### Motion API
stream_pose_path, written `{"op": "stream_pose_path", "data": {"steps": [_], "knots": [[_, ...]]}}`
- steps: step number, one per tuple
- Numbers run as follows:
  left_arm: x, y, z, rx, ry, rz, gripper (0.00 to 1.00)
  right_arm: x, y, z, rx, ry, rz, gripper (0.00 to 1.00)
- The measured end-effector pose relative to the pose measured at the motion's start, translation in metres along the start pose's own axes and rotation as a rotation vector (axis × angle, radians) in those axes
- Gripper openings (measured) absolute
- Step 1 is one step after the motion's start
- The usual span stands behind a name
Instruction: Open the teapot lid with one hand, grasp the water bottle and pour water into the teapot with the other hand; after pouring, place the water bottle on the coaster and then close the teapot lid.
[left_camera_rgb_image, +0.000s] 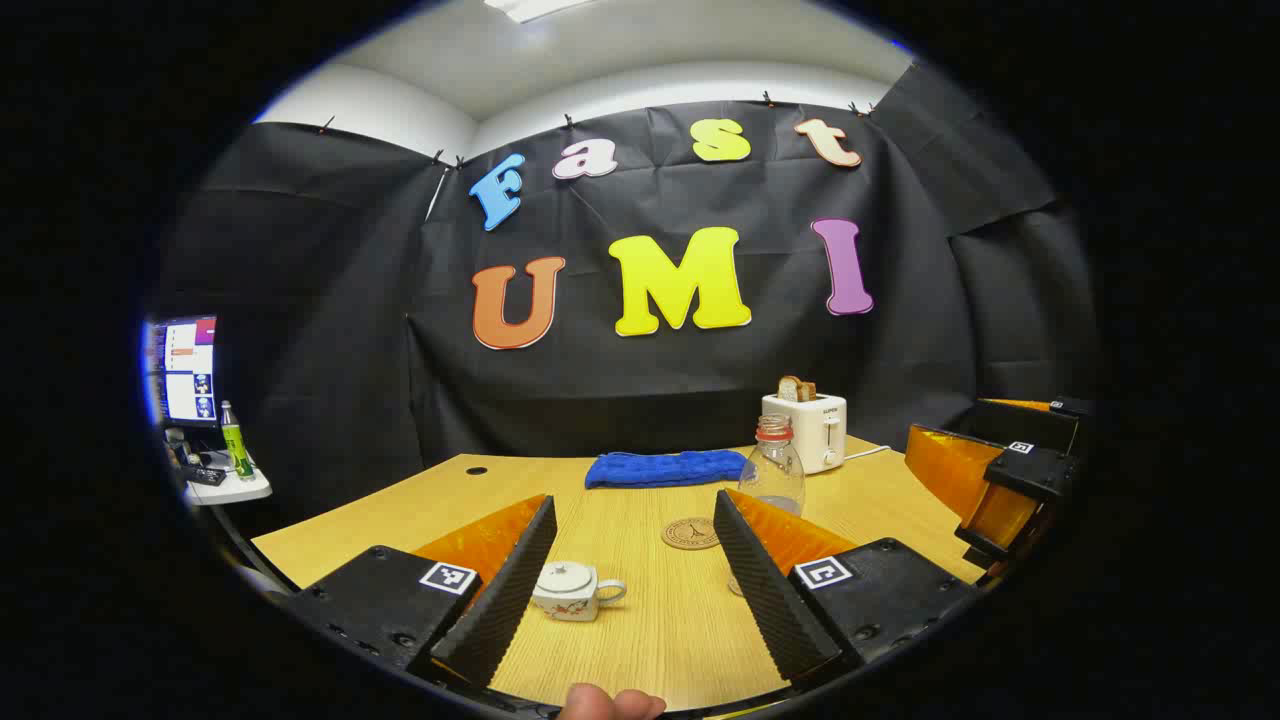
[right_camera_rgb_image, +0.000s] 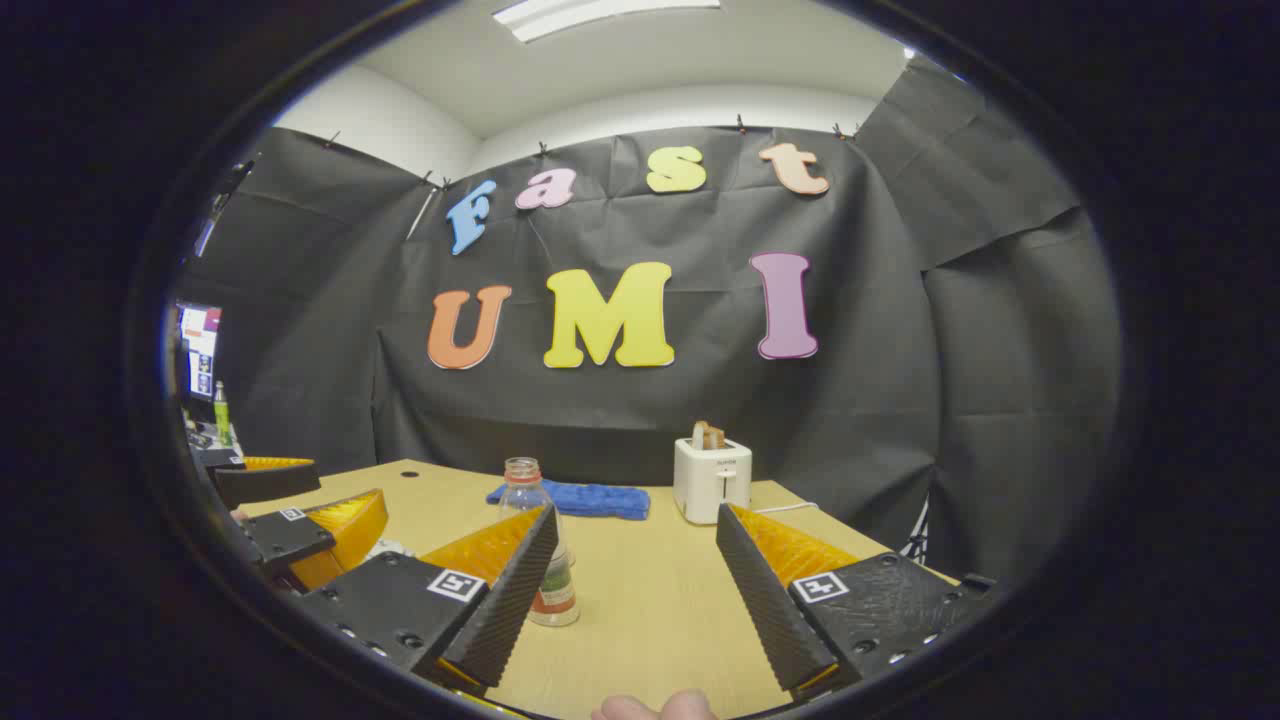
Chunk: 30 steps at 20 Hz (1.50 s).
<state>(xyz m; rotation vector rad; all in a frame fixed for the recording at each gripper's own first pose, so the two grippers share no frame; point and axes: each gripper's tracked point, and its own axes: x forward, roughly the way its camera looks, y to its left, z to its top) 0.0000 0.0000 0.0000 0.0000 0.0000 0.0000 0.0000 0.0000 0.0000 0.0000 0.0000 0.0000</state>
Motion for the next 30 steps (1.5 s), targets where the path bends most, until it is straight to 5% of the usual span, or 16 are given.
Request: {"op": "stream_pose_path", "data": {"steps": [30], "knots": [[-0.004, 0.027, -0.011, -0.012, -0.004, 0.042, 0.99, 0.009, -0.002, -0.021, 0.046, 0.050, -0.004, 0.97]]}}
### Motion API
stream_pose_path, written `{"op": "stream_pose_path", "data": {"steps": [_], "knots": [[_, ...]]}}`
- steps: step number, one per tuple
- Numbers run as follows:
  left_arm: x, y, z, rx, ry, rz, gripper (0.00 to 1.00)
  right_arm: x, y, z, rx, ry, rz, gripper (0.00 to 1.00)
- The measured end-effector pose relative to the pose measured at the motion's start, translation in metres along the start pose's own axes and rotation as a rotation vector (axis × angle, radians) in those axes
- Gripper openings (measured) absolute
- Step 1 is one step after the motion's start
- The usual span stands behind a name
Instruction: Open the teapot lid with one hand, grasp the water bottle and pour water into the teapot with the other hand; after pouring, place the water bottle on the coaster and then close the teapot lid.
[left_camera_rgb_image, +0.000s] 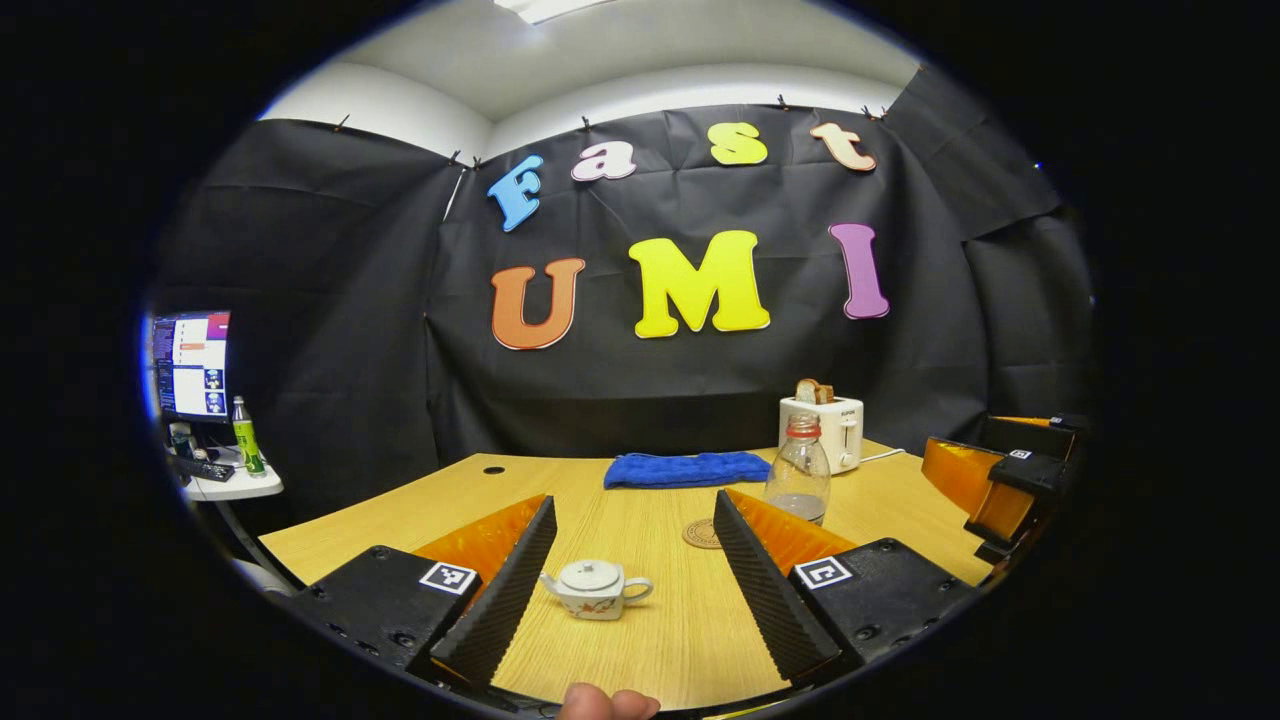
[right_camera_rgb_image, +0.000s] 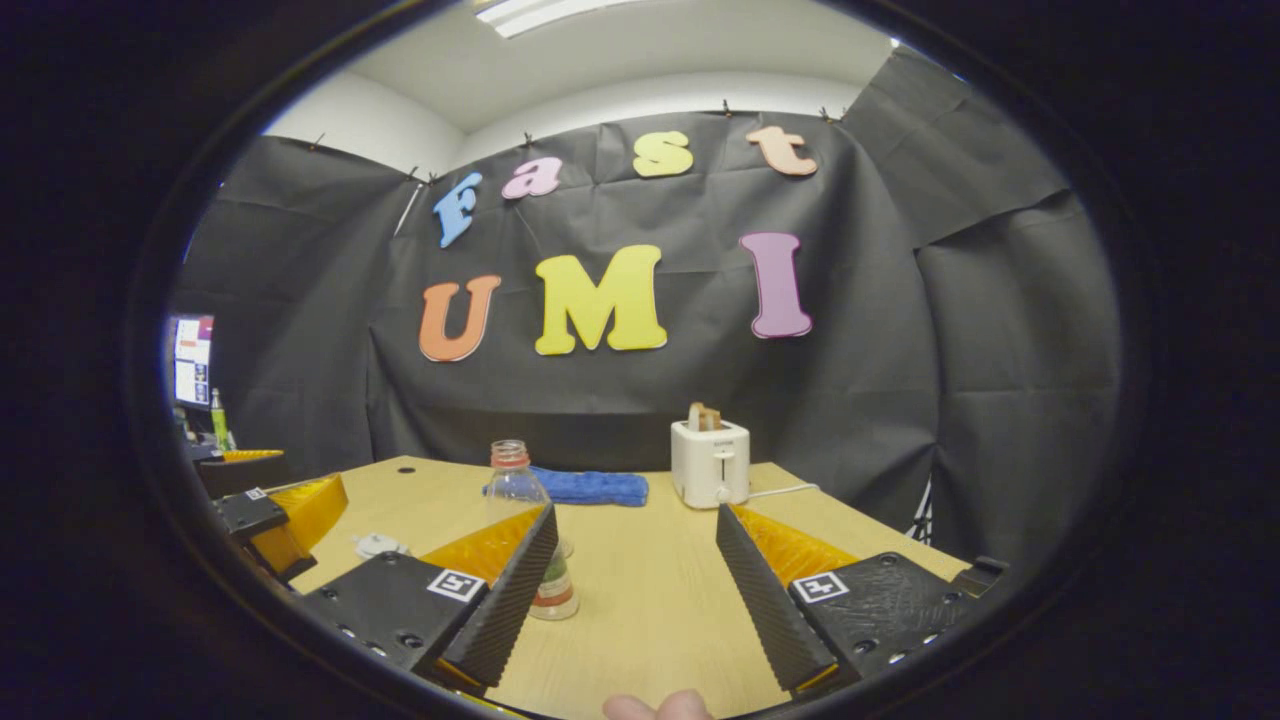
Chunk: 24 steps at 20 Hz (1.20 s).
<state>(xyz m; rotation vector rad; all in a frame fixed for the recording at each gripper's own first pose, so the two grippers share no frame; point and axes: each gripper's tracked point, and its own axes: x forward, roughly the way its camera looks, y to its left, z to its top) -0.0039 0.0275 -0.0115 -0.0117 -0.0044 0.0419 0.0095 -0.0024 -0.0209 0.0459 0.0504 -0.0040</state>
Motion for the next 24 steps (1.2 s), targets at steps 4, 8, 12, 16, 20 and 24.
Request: {"op": "stream_pose_path", "data": {"steps": [4, 8, 12, 16, 20, 24], "knots": [[0.003, 0.016, -0.025, -0.013, 0.057, 0.006, 0.99, 0.002, -0.003, -0.011, -0.008, 0.017, 0.007, 0.95], [0.019, 0.026, -0.046, -0.014, 0.114, -0.003, 0.99, 0.007, -0.005, -0.019, -0.013, 0.033, 0.000, 0.95], [0.041, 0.029, -0.064, -0.015, 0.159, -0.020, 0.99, 0.012, -0.014, -0.026, -0.020, 0.046, -0.013, 0.95], [0.059, 0.028, -0.082, -0.017, 0.214, -0.052, 0.87, 0.018, -0.024, -0.035, -0.014, 0.069, -0.030, 0.95], [0.074, 0.029, -0.097, 0.012, 0.269, -0.055, 0.73, 0.023, -0.032, -0.041, -0.004, 0.086, -0.042, 0.95], [0.084, 0.030, -0.106, 0.010, 0.325, -0.049, 0.60, 0.027, -0.038, -0.044, -0.001, 0.089, -0.051, 0.95]]}}
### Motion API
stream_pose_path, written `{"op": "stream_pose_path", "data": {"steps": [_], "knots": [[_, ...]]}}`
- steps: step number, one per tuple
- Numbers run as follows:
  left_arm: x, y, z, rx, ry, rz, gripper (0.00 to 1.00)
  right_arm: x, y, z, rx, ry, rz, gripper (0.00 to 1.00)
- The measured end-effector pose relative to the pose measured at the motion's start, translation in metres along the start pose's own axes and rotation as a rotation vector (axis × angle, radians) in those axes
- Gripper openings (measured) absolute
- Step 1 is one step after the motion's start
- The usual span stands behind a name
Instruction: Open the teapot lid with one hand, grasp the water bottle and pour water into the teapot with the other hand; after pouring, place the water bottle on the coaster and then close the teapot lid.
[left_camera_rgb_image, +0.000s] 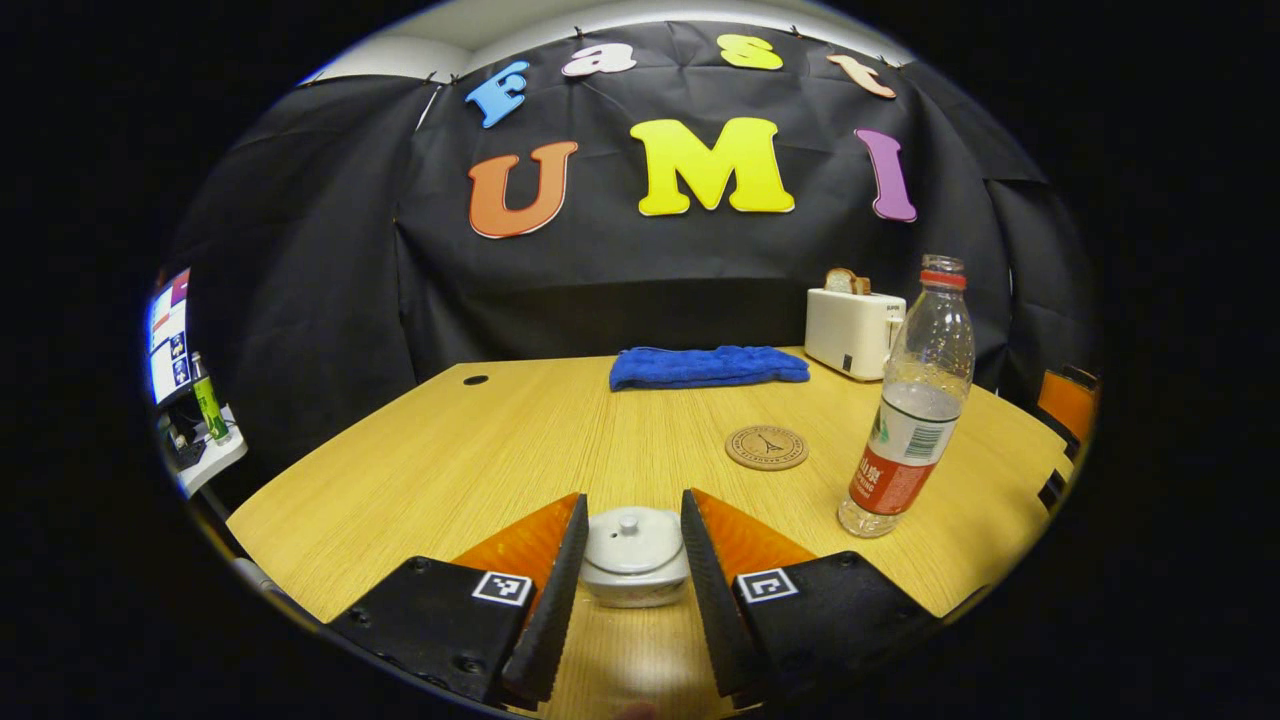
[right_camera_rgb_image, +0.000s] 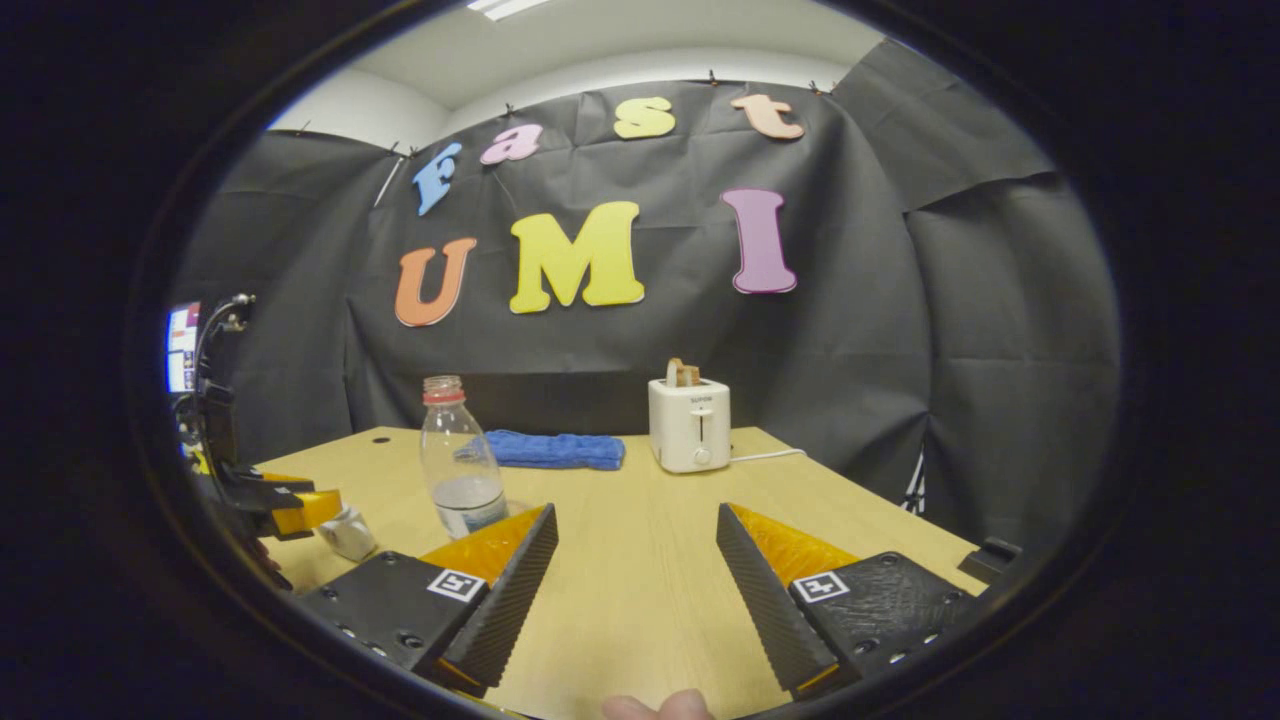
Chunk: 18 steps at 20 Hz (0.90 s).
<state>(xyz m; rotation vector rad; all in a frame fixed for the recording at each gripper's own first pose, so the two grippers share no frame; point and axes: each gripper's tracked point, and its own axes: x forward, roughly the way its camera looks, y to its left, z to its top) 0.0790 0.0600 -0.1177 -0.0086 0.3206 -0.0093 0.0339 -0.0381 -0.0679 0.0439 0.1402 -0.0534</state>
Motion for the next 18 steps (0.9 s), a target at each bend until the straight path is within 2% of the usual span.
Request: {"op": "stream_pose_path", "data": {"steps": [1, 5, 7, 8, 10, 11, 13, 18], "knots": [[0.001, 0.001, -0.001, -0.007, 0.008, 0.005, 0.62, 0.002, 0.001, -0.003, -0.001, 0.009, 0.004, 0.97], [0.005, 0.005, 0.001, -0.020, 0.004, 0.024, 0.37, 0.004, 0.014, -0.015, -0.038, 0.035, 0.041, 0.95], [0.005, 0.004, 0.001, -0.013, 0.000, 0.028, 0.32, 0.004, 0.022, -0.019, -0.063, 0.046, 0.064, 0.95], [0.005, 0.002, 0.002, -0.008, -0.002, 0.021, 0.24, 0.005, 0.024, -0.021, -0.072, 0.052, 0.073, 0.95], [0.006, 0.000, 0.003, 0.005, -0.007, 0.007, 0.16, 0.006, 0.031, -0.026, -0.087, 0.065, 0.092, 0.95], [0.007, 0.000, 0.004, 0.000, -0.012, 0.007, 0.09, 0.007, 0.035, -0.028, -0.094, 0.074, 0.103, 0.95], [0.008, 0.001, 0.007, -0.028, -0.021, 0.004, 0.05, 0.008, 0.042, -0.034, -0.106, 0.094, 0.130, 0.96], [-0.003, 0.007, 0.025, -0.058, -0.063, 0.001, 0.03, 0.009, 0.062, -0.041, -0.126, 0.116, 0.196, 0.96]]}}
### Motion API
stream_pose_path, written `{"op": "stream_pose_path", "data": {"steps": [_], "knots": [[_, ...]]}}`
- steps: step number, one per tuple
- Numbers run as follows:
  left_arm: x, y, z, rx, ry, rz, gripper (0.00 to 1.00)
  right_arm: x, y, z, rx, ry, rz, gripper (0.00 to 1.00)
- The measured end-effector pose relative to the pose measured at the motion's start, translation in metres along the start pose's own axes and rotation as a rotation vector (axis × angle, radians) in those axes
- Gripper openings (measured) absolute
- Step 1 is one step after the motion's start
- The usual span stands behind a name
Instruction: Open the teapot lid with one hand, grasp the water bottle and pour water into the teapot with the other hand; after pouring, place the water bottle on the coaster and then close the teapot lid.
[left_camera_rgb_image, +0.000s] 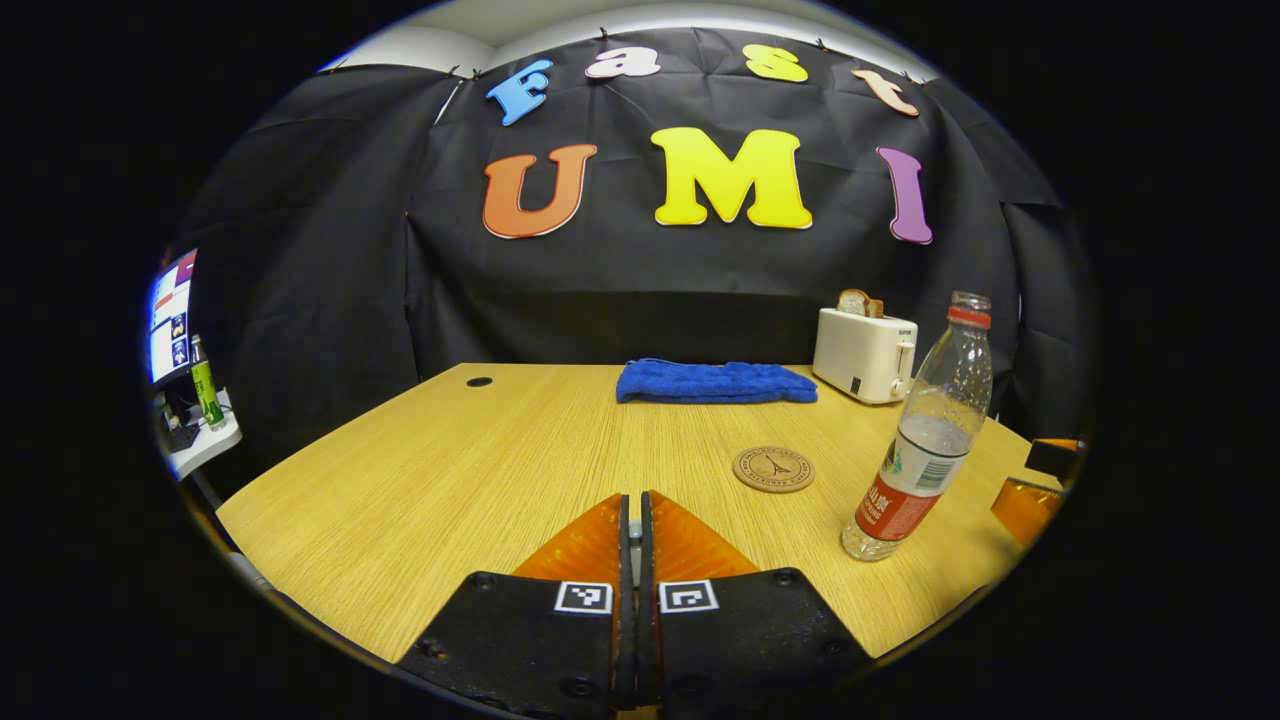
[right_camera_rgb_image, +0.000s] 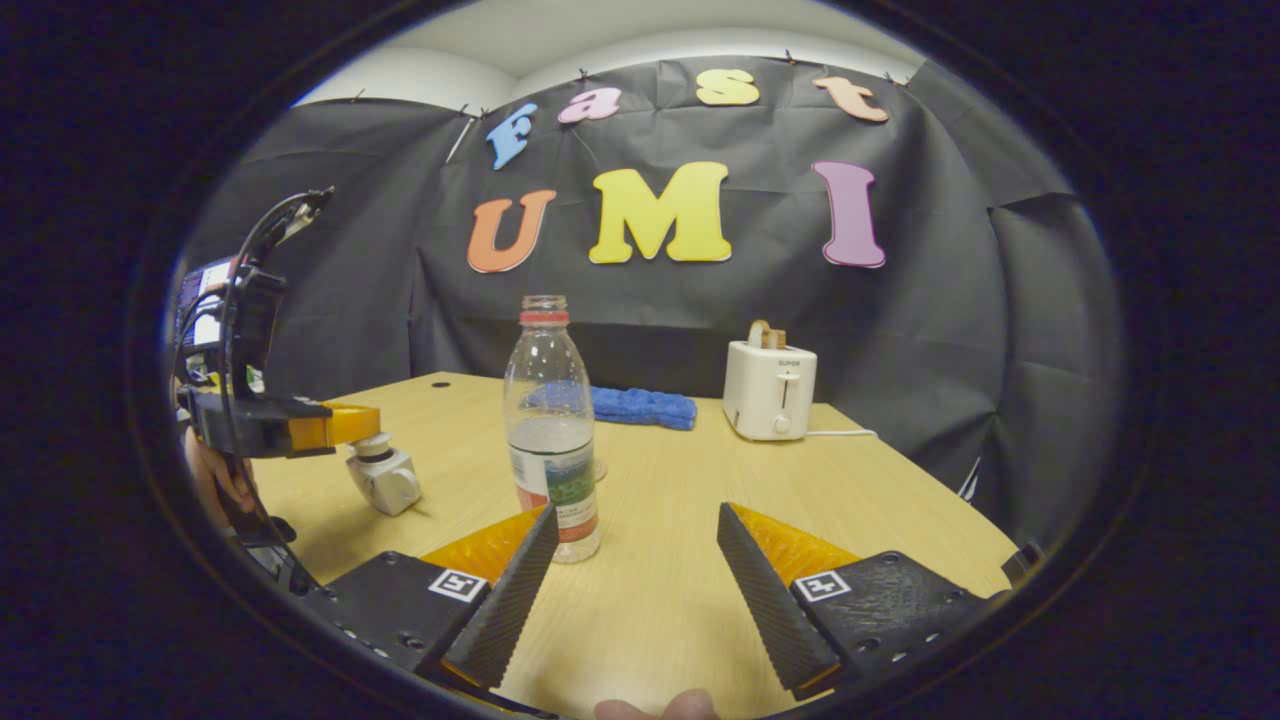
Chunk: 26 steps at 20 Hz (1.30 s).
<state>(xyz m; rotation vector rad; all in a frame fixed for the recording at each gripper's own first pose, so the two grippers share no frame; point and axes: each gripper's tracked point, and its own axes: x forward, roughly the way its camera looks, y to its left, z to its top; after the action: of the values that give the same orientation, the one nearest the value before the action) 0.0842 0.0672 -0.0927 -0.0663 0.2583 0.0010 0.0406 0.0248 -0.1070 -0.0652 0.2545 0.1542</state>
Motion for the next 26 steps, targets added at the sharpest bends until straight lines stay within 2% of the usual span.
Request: {"op": "stream_pose_path", "data": {"steps": [8, 16, 17, 18, 21, 26], "knots": [[-0.043, -0.001, 0.032, 0.006, -0.080, -0.030, 0.03, 0.040, 0.038, 0.000, 0.019, -0.003, 0.079, 0.96], [-0.071, 0.007, 0.035, -0.003, -0.114, -0.004, 0.03, 0.079, 0.052, 0.001, 0.066, 0.016, 0.088, 0.95], [-0.072, 0.009, 0.034, -0.006, -0.112, 0.001, 0.03, 0.081, 0.053, 0.002, 0.068, 0.014, 0.087, 0.93], [-0.072, 0.011, 0.032, -0.009, -0.110, 0.004, 0.03, 0.083, 0.054, 0.003, 0.066, 0.013, 0.085, 0.84], [-0.078, 0.019, 0.032, -0.019, -0.118, 0.016, 0.03, 0.084, 0.059, 0.007, 0.063, 0.015, 0.091, 0.74], [-0.083, 0.027, 0.029, -0.027, -0.127, 0.013, 0.03, 0.081, 0.067, 0.024, -0.111, -0.015, 0.099, 0.70]]}}
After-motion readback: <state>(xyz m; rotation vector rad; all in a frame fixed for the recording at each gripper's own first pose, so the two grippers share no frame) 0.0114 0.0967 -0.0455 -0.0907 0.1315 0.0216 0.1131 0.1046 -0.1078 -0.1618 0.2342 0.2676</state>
